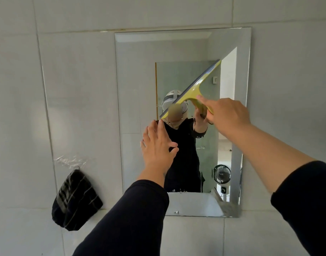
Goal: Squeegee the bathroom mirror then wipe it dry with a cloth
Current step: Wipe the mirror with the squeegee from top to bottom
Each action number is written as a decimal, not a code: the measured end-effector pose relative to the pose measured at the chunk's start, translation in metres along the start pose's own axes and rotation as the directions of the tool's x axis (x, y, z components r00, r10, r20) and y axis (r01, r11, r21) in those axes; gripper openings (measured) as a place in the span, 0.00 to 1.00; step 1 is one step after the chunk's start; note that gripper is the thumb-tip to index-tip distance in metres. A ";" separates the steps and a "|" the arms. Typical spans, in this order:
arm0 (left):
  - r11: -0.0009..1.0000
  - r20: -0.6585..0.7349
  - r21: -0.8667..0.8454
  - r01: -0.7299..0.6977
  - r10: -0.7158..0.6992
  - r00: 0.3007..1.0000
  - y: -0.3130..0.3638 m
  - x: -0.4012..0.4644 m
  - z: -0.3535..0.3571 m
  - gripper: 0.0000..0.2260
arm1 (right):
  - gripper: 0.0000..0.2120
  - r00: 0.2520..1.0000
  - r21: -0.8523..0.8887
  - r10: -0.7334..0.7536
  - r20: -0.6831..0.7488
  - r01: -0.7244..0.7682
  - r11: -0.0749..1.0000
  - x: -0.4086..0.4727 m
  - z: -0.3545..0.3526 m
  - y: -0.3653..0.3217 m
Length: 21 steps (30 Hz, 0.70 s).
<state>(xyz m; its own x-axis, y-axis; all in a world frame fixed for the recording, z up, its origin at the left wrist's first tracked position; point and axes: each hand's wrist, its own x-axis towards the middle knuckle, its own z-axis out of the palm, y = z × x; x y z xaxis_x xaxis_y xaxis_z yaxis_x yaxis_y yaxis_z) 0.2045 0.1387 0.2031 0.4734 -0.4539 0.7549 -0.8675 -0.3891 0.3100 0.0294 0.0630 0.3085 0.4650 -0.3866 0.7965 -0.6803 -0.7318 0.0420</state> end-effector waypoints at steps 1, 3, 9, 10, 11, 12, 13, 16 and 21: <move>1.000 0.007 0.003 -0.006 0.006 1.000 0.002 0.000 0.002 0.43 | 0.23 1.000 0.004 0.011 0.009 -0.011 1.000 -0.002 -0.001 0.008; 1.000 0.018 0.004 -0.013 0.013 1.000 0.006 -0.001 0.004 0.43 | 0.23 1.000 0.003 0.025 0.016 -0.025 1.000 -0.007 0.000 0.024; 1.000 0.017 0.004 0.004 -0.004 1.000 0.011 -0.003 0.014 0.41 | 0.24 0.993 0.042 0.114 0.006 -0.114 0.993 -0.030 0.007 0.063; 1.000 0.019 0.011 0.009 -0.009 1.000 0.012 -0.003 0.015 0.41 | 0.24 0.992 0.077 0.129 0.007 -0.129 0.989 -0.034 0.009 0.066; 1.000 0.024 0.017 0.012 -0.012 1.000 0.013 -0.003 0.015 0.42 | 0.24 0.990 0.113 0.144 0.011 -0.144 0.983 -0.038 0.012 0.068; 1.000 0.028 0.021 0.014 -0.014 1.000 0.013 -0.003 0.015 0.42 | 0.25 0.987 0.148 0.160 0.016 -0.161 0.976 -0.042 0.016 0.069; 1.000 0.029 0.021 0.014 -0.014 0.999 0.013 -0.004 0.015 0.42 | 0.25 0.984 0.184 0.178 0.016 -0.178 0.967 -0.045 0.019 0.068; 1.000 0.027 0.024 0.009 -0.010 1.000 0.013 -0.004 0.014 0.43 | 0.24 0.969 0.296 0.248 0.004 -0.239 0.925 -0.055 0.029 0.056; 1.000 0.058 0.020 0.010 -0.012 0.998 0.013 -0.004 0.011 0.44 | 0.25 0.909 0.558 0.409 0.073 -0.378 0.739 -0.068 0.051 0.023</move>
<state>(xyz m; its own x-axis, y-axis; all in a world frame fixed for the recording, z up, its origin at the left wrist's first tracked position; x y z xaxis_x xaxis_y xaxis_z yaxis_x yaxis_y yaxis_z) 0.1929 0.1266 0.1976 0.4914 -0.4950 0.7166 -0.8593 -0.4095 0.3064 0.0112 0.0444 0.2241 0.1857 -0.6922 0.6974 -0.3623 -0.7080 -0.6062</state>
